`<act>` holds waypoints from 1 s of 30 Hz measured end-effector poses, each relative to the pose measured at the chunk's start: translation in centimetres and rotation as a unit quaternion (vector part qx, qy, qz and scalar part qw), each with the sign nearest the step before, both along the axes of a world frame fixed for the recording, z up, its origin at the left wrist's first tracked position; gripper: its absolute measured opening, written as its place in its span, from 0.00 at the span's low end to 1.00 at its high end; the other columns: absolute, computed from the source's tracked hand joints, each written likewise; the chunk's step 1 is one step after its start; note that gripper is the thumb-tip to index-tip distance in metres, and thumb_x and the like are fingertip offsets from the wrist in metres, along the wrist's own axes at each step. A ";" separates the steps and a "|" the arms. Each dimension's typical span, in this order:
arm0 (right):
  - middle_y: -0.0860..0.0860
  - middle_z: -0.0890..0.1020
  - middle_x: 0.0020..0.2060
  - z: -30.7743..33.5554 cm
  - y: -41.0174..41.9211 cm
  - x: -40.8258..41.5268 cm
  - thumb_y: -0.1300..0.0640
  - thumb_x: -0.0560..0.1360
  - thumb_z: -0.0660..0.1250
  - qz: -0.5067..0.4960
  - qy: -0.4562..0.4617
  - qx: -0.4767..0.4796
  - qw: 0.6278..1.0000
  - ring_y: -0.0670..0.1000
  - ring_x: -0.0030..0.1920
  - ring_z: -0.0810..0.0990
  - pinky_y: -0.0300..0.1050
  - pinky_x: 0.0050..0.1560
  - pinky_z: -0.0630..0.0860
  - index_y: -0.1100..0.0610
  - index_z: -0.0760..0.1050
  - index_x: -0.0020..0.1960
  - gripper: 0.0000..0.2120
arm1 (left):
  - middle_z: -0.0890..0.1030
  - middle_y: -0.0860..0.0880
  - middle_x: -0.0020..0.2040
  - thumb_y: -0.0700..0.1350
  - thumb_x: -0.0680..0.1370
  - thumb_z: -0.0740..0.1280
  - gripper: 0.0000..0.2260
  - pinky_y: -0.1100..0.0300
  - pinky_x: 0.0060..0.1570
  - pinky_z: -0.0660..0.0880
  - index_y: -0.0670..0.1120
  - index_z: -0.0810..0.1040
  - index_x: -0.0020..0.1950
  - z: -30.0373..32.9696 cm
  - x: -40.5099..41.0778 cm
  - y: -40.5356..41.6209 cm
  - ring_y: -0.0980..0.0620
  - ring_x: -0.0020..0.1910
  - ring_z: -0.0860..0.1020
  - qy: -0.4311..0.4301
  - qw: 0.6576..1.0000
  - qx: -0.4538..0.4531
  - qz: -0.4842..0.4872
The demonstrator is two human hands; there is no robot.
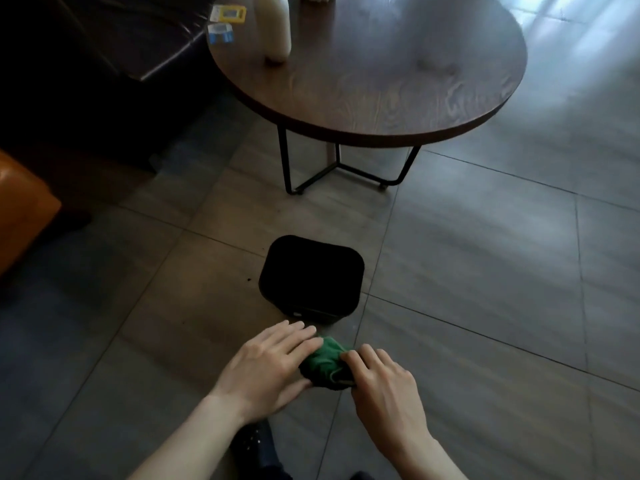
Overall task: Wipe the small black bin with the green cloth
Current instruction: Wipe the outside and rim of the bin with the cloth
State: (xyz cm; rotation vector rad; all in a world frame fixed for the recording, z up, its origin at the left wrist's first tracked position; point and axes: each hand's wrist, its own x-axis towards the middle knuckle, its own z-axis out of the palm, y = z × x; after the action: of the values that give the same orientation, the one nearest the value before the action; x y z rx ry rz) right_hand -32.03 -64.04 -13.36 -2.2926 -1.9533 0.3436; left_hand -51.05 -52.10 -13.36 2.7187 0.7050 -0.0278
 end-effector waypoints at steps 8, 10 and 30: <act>0.47 0.80 0.36 -14.0 0.9 1.6 0.64 0.50 0.84 0.001 0.002 0.009 1.000 0.52 0.33 0.79 0.45 0.23 0.73 0.51 0.84 0.47 0.27 | 0.64 0.51 0.80 0.58 0.79 0.65 0.31 0.50 0.77 0.63 0.50 0.63 0.80 -14.5 -1.3 4.1 0.50 0.80 0.60 0.063 0.996 0.069 -0.001; 0.48 0.80 0.37 -17.1 1.3 2.1 0.64 0.50 0.85 0.013 0.004 0.024 1.000 0.52 0.32 0.79 0.45 0.24 0.76 0.51 0.84 0.47 0.27 | 0.61 0.49 0.82 0.58 0.79 0.65 0.33 0.48 0.77 0.63 0.49 0.59 0.81 -17.5 -1.7 5.4 0.49 0.81 0.57 0.076 0.993 0.085 -0.001; 0.46 0.82 0.39 -27.8 5.6 3.5 0.58 0.71 0.68 0.121 -0.026 0.238 0.963 0.49 0.33 0.80 0.40 0.29 0.78 0.49 0.84 0.48 0.10 | 0.80 0.54 0.68 0.35 0.77 0.58 0.30 0.59 0.57 0.81 0.55 0.68 0.77 -24.8 -0.9 14.2 0.54 0.66 0.79 0.009 0.970 0.236 -0.066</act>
State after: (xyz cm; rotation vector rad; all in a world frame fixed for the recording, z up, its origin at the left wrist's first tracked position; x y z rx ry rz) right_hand -28.54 -58.40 -41.13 -1.7858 -2.0646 -0.1593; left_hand -51.90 -37.87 -38.20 3.2204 0.5932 0.0966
